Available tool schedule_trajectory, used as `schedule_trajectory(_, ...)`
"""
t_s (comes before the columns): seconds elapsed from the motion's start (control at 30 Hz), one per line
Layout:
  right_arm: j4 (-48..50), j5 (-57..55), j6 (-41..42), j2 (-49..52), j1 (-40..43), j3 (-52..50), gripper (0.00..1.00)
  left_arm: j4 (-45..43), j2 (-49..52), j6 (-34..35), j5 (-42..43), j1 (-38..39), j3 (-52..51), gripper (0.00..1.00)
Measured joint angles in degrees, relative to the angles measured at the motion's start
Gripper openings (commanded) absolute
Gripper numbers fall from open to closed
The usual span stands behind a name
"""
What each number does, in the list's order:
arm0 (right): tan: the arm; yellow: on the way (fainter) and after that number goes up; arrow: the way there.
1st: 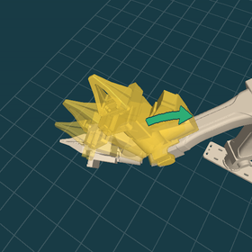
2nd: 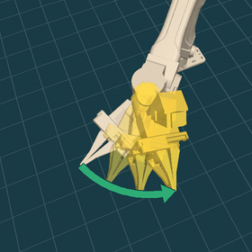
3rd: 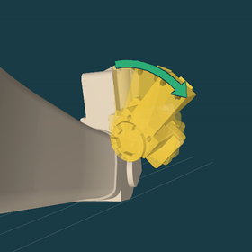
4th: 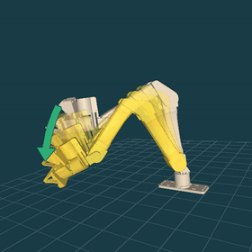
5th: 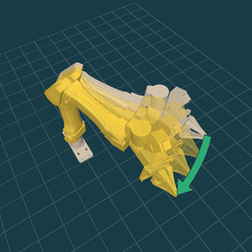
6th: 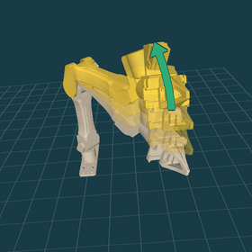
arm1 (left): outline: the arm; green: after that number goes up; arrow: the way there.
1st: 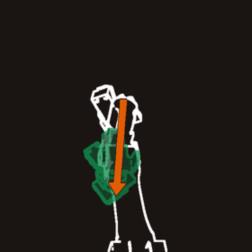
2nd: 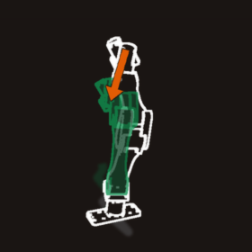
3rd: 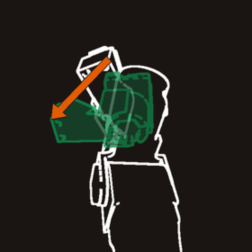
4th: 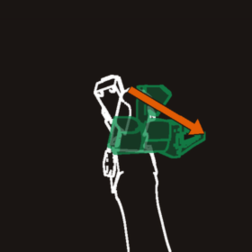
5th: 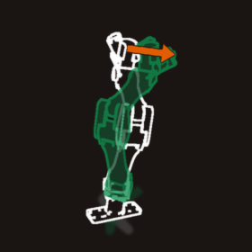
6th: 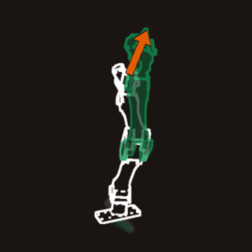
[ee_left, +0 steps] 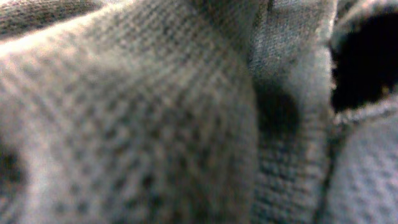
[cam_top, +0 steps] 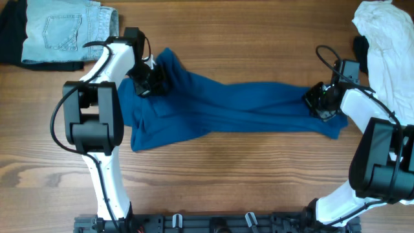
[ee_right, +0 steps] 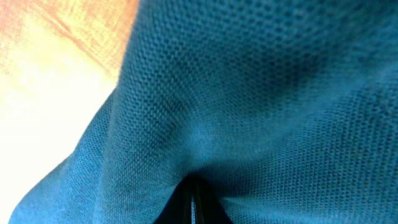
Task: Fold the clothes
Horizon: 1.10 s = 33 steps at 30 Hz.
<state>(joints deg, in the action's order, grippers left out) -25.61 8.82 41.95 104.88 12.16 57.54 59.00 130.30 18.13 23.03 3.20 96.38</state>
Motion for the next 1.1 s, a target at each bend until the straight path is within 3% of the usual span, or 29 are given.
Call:
schedule_trajectory(0.3, 5.6, 0.1, -0.2, 1.6, -0.1, 0.8, 0.05, -0.7, 0.4, 3.7, 2.4, -6.2, 0.0, 0.04)
schedule_trajectory(0.63, 5.3, 0.9, -3.8, 3.1, -0.5, 3.4, 0.17, 0.5, 0.9, 4.1, 4.8, -10.1, 0.0, 0.04)
schedule_trajectory(0.9, -2.1, 1.2, -8.4, 5.4, -0.2, 11.8, 0.60, 0.4, 0.7, 4.1, 4.7, -10.9, 0.0, 0.04)
schedule_trajectory(1.03, -9.8, 1.2, -10.7, 5.7, 0.1, 18.9, 0.75, -0.1, -0.4, 4.1, 1.1, -12.1, -0.1, 0.04)
schedule_trajectory(1.1, -12.4, 1.2, -11.2, 5.7, 0.2, 21.7, 0.78, -0.3, -0.9, 4.1, -0.8, -12.5, -0.3, 0.04)
